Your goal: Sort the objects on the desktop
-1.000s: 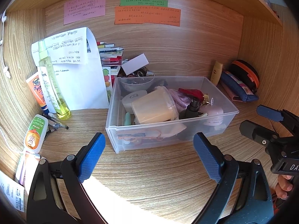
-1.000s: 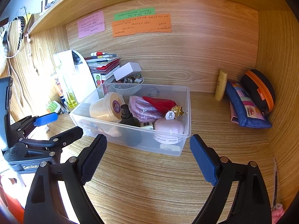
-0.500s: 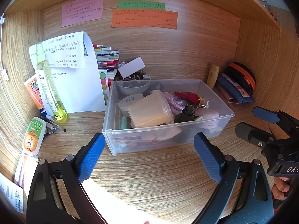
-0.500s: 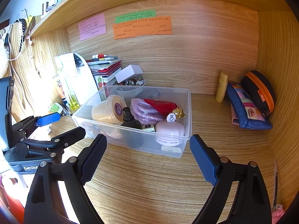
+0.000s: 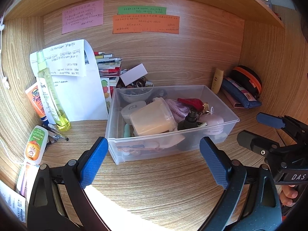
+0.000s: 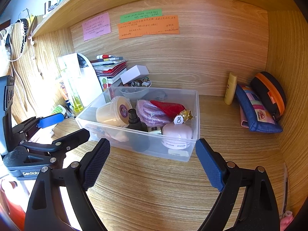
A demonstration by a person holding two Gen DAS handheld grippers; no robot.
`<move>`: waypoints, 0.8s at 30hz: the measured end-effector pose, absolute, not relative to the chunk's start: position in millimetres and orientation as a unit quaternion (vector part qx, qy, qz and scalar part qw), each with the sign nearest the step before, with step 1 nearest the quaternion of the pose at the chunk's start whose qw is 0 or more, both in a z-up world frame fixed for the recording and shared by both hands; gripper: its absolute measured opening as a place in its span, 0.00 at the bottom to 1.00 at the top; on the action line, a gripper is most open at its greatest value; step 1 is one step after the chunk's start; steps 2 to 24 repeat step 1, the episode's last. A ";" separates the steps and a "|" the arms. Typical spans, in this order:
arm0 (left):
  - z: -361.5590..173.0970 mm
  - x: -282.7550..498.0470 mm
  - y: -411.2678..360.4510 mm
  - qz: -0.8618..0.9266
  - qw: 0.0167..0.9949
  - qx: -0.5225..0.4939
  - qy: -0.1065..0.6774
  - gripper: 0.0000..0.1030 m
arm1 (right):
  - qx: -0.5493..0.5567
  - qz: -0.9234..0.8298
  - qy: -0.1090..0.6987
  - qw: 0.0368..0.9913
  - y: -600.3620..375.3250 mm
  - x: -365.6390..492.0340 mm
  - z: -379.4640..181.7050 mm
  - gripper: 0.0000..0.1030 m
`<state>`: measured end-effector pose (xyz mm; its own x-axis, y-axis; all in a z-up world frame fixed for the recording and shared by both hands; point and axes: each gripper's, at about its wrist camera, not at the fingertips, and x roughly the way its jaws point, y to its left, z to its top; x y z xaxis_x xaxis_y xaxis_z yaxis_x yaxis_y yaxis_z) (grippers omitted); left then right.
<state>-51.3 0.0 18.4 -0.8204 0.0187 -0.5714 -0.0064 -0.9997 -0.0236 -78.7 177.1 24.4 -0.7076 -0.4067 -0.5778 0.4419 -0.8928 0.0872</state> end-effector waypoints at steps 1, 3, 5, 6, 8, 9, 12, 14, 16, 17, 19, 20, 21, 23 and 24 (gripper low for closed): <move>18.5 -51.6 -0.3 0.953 0.006 -0.302 -0.011 0.94 | 0.306 -0.923 0.028 0.230 177.2 -78.7 24.2 0.86; 18.5 -51.6 -0.3 0.953 0.006 -0.302 -0.011 0.94 | 0.306 -0.923 0.028 0.230 177.2 -78.7 24.2 0.86; 18.5 -51.6 -0.3 0.953 0.006 -0.302 -0.011 0.94 | 0.306 -0.923 0.028 0.230 177.2 -78.7 24.2 0.86; 18.5 -51.6 -0.3 0.953 0.006 -0.302 -0.011 0.94 | 0.306 -0.923 0.028 0.230 177.2 -78.7 24.2 0.86; 18.5 -51.6 -0.3 0.953 0.006 -0.302 -0.011 0.94 | 0.306 -0.923 0.028 0.230 177.2 -78.7 24.2 0.86; 18.5 -51.6 -0.3 0.953 0.006 -0.302 -0.011 0.94 | 0.306 -0.923 0.028 0.230 177.2 -78.7 24.2 0.86; 18.5 -51.6 -0.3 0.953 0.006 -0.302 -0.011 0.94 | 0.306 -0.923 0.028 0.230 177.2 -78.7 24.2 0.86; 18.5 -51.6 -0.3 0.953 0.006 -0.302 -0.011 0.94 | 0.306 -0.923 0.028 0.230 177.2 -78.7 24.2 0.86; 18.5 -51.6 -0.3 0.953 0.006 -0.302 -0.011 0.94 | 0.306 -0.923 0.028 0.230 177.2 -78.7 24.2 0.86; 18.5 -51.6 -0.3 0.953 0.006 -0.302 -0.011 0.94 | 0.306 -0.923 0.028 0.230 177.2 -78.7 24.2 0.86; 18.5 -51.6 -0.3 0.953 0.006 -0.302 -0.011 0.94 | 0.306 -0.923 0.028 0.230 177.2 -78.7 24.2 0.86; 18.5 -51.6 -0.3 0.953 0.006 -0.302 -0.011 0.94 | 0.306 -0.923 0.028 0.230 177.2 -78.7 24.2 0.86; 18.5 -51.6 -0.3 0.953 0.006 -0.302 -0.011 0.94 | 0.306 -0.923 0.028 0.230 177.2 -78.7 24.2 0.86; 18.5 -51.6 -0.3 0.953 0.006 -0.302 -0.011 0.94 | 0.306 -0.923 0.028 0.230 177.2 -78.7 24.2 0.86; 18.5 -51.6 -0.3 0.953 0.006 -0.302 -0.011 0.94 | 0.306 -0.923 0.028 0.230 177.2 -78.7 24.2 0.86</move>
